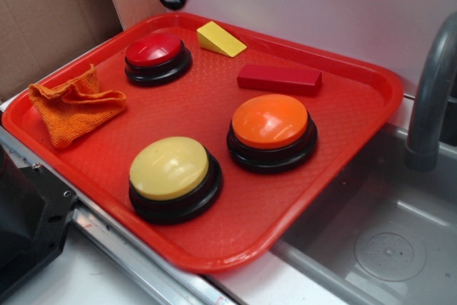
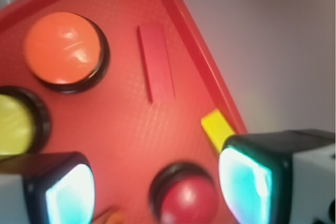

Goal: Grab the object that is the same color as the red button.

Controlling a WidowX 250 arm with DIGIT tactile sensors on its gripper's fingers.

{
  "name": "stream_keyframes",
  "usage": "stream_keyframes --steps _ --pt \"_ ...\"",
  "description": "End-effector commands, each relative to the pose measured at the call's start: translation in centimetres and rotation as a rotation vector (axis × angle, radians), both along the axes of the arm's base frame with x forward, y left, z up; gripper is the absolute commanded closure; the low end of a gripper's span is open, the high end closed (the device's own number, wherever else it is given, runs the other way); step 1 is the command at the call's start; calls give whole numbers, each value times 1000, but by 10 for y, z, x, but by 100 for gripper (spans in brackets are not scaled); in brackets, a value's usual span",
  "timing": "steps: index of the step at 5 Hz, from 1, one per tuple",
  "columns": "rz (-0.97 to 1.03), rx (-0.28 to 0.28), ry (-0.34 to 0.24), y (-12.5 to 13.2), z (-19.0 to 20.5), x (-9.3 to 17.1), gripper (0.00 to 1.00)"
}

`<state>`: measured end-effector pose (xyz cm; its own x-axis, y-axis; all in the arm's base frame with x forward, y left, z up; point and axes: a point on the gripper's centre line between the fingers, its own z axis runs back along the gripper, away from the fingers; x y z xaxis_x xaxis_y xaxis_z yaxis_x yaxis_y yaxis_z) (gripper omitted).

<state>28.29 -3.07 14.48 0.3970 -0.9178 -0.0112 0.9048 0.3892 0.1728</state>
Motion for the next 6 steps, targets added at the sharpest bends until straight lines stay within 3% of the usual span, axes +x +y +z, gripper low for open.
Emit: stream_keyframes --steps 1,3,4,6 --pt "17 -42 22 -5 -45 19 0" --pt "-31 -45 62 -21 -78 18 0" --pt "-35 -29 52 -27 -93 17 0" --pt "9 -29 -30 -32 -94 39 0"
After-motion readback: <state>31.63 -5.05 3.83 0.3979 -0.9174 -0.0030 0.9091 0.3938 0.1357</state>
